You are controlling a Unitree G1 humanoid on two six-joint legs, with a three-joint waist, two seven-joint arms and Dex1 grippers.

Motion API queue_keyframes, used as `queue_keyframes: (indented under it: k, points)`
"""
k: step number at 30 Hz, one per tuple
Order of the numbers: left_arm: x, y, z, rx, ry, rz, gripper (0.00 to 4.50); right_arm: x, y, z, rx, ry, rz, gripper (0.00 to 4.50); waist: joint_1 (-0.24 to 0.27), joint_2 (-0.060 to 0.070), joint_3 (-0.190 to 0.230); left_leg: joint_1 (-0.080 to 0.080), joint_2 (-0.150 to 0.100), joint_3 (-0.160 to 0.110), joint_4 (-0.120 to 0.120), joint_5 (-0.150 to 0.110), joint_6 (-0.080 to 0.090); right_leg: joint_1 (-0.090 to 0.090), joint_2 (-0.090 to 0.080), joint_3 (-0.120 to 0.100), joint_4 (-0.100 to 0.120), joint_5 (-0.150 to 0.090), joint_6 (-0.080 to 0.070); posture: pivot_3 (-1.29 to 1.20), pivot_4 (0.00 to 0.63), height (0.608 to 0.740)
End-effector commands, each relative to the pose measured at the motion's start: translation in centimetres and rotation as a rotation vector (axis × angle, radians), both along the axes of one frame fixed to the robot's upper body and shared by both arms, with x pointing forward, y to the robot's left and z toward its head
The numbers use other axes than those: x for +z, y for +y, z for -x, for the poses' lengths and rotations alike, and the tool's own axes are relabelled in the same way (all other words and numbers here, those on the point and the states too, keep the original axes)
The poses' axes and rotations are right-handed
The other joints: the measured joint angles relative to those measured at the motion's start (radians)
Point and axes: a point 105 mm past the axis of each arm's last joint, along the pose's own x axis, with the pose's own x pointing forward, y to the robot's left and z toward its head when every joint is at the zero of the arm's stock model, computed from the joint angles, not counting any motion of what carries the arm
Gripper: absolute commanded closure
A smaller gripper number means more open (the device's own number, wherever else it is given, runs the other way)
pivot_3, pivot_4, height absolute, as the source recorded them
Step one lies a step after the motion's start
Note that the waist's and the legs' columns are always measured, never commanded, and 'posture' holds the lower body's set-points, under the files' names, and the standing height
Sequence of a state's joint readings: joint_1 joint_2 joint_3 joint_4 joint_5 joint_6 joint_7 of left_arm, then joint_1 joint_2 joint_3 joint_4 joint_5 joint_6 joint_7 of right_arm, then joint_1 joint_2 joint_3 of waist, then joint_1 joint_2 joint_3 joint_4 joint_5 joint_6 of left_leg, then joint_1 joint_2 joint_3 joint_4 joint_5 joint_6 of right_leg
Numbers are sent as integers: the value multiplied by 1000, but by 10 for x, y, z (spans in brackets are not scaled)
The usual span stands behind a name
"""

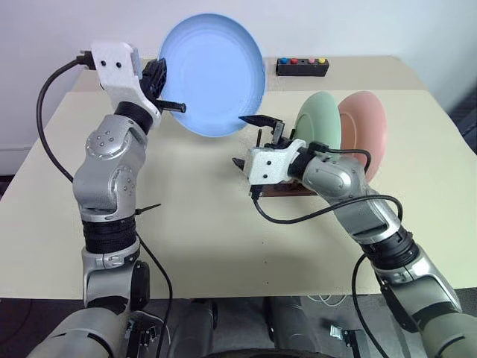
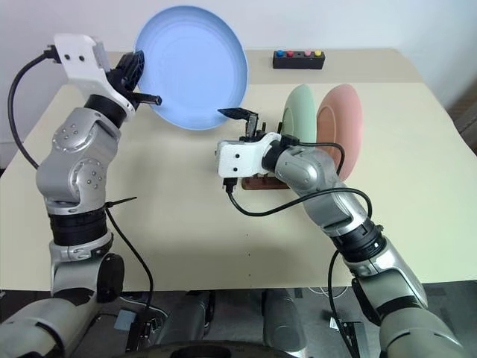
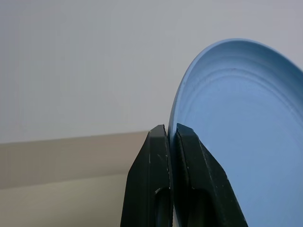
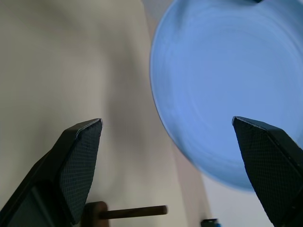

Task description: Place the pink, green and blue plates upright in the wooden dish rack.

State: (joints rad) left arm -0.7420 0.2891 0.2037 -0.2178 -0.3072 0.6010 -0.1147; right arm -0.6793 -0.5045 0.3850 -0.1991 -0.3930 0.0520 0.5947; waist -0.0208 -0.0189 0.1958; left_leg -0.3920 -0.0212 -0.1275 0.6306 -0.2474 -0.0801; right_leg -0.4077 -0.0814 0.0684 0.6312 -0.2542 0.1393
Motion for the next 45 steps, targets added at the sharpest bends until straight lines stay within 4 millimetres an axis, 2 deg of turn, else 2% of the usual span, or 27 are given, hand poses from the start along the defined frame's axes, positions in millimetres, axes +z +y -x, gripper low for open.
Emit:
queue_keyframes:
  k: [1, 9, 12, 14, 19, 27, 30, 32, 34, 37, 39, 41, 43, 45]
  points:
    - [24, -13, 14, -41, -93, 7, 4441, 13, 9, 0, 8, -88, -2, 0, 1, 0, 0, 0, 0, 0, 0, 0, 0, 0, 0, 0, 0, 0, 0, 0, 150, 740]
    - [21, -34, 23, -164, -96, 19, 4441, 5, 3, -14, -53, -120, 57, 0, 2, 0, 0, 0, 0, 0, 0, 0, 0, 0, 0, 0, 0, 0, 0, 0, 150, 740]
    - [18, -35, 21, -158, -81, 16, 4500, 3, 2, -15, -57, -124, 70, 865, 1, 0, 0, 0, 0, 0, 0, 0, 0, 0, 0, 0, 0, 0, 0, 0, 150, 740]
    - [17, -36, 21, -161, -76, 13, 4500, 1, 1, -14, -59, -124, 76, 1780, -1, 0, 0, 0, 0, 0, 0, 0, 0, 0, 0, 0, 0, 0, 0, 0, 150, 740]
    - [16, -37, 20, -169, -68, 20, 4500, -4, 1, -13, -64, -134, 92, 4430, 1, 0, 0, 0, 0, 0, 0, 0, 0, 0, 0, 0, 0, 0, 0, 0, 150, 740]
    - [14, -38, 19, -187, -54, 44, 4500, -4, 2, -12, -67, -175, 99, 4477, 1, 0, 0, 0, 0, 0, 0, 0, 0, 0, 0, 0, 0, 0, 0, 0, 150, 740]
    - [17, -35, 22, -220, -68, 107, 3515, -4, 2, -11, -66, -185, 101, 4500, 1, 0, 0, 0, 0, 0, 0, 0, 0, 0, 0, 0, 0, 0, 0, 0, 150, 740]
    - [27, -26, 25, -230, -113, 189, 2534, -3, 2, -11, -65, -197, 102, 4500, 1, 0, 0, 0, 0, 0, 0, 0, 0, 0, 0, 0, 0, 0, 0, 0, 150, 740]
    - [40, -4, 24, -185, -162, 332, 1502, -2, 2, -10, -57, -207, 98, 4500, -1, 0, 0, 0, 0, 0, 0, 0, 0, 0, 0, 0, 0, 0, 0, 0, 150, 740]
    - [46, 35, 19, -54, -193, 490, 68, -1, 4, -7, -39, -218, 92, 4500, 0, 0, 0, 0, 0, 0, 0, 0, 0, 0, 0, 0, 0, 0, 0, 0, 150, 740]
    - [46, 51, 18, -2, -207, 503, 68, 1, 5, -6, -31, -226, 84, 4500, 0, 0, 0, 0, 0, 0, 0, 0, 0, 0, 0, 0, 0, 0, 0, 0, 150, 740]
    - [45, 58, 18, 22, -216, 485, 68, 3, 5, -6, -26, -232, 75, 4500, 1, 0, 0, 0, 0, 0, 0, 0, -1, 0, 0, 0, 0, 0, 0, 0, 150, 740]
    - [40, 77, 16, 103, -211, 455, 68, 8, 5, -5, -22, -236, 48, 4500, 4, 0, 0, 0, 0, 0, 0, 0, -1, 0, 0, 0, 0, 0, 0, 0, 150, 740]
    - [30, 90, 12, 187, -187, 296, 68, 13, 4, -5, -13, -233, 19, 4500, 1, 0, 0, 0, 0, 0, 0, 1, -1, 1, 0, 0, 0, 0, 0, 0, 150, 740]
